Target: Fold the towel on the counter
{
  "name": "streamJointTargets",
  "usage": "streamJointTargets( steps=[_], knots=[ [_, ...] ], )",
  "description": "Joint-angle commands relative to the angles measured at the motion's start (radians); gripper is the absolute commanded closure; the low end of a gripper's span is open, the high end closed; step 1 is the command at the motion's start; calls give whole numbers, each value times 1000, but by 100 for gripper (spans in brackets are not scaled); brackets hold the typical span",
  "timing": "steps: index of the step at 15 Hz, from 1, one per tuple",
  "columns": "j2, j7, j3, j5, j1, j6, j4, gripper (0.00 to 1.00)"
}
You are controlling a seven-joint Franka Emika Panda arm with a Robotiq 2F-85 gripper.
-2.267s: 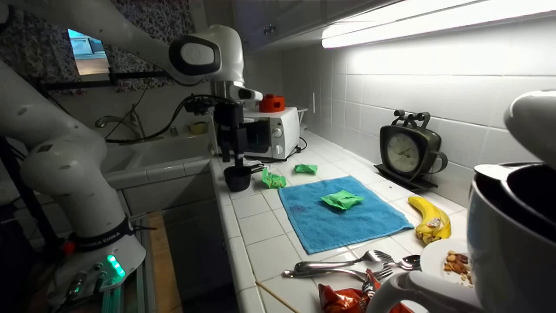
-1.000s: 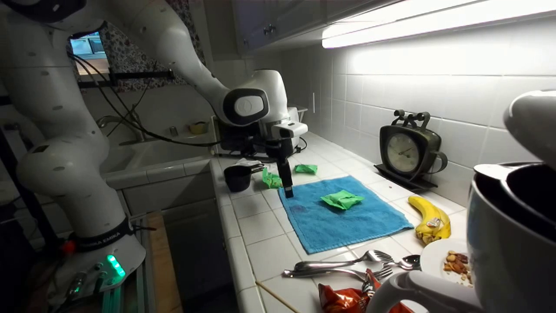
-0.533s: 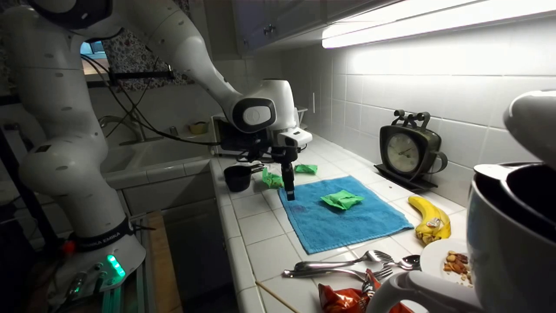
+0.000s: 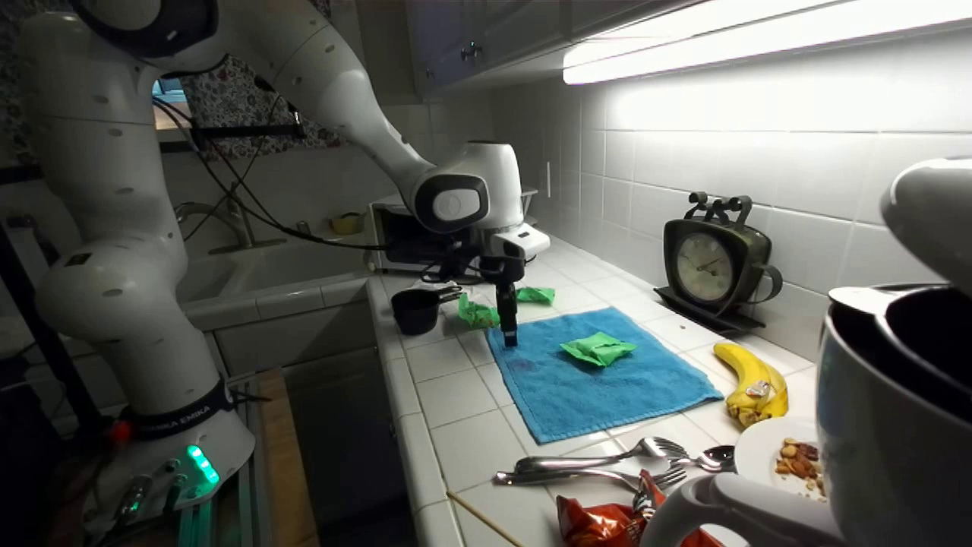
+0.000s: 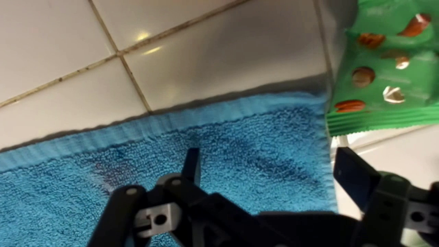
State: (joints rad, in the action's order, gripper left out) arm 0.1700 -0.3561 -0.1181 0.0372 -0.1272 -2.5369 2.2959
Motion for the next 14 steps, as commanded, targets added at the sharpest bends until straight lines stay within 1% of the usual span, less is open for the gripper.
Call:
streamJointTargets(
  steps=[1, 3, 4, 5, 9, 14],
  knots=[
    [31, 21, -6, -30, 15, 41, -35, 0],
    [39, 29, -5, -35, 15, 60, -41, 0],
    [41, 23, -7, -29, 17, 70, -44, 25],
    [44, 22, -8, -27, 18, 77, -47, 26],
    [36, 13, -12, -15, 22, 111, -68, 55],
    [32, 2, -23, 3, 23, 190, -89, 91]
  ],
)
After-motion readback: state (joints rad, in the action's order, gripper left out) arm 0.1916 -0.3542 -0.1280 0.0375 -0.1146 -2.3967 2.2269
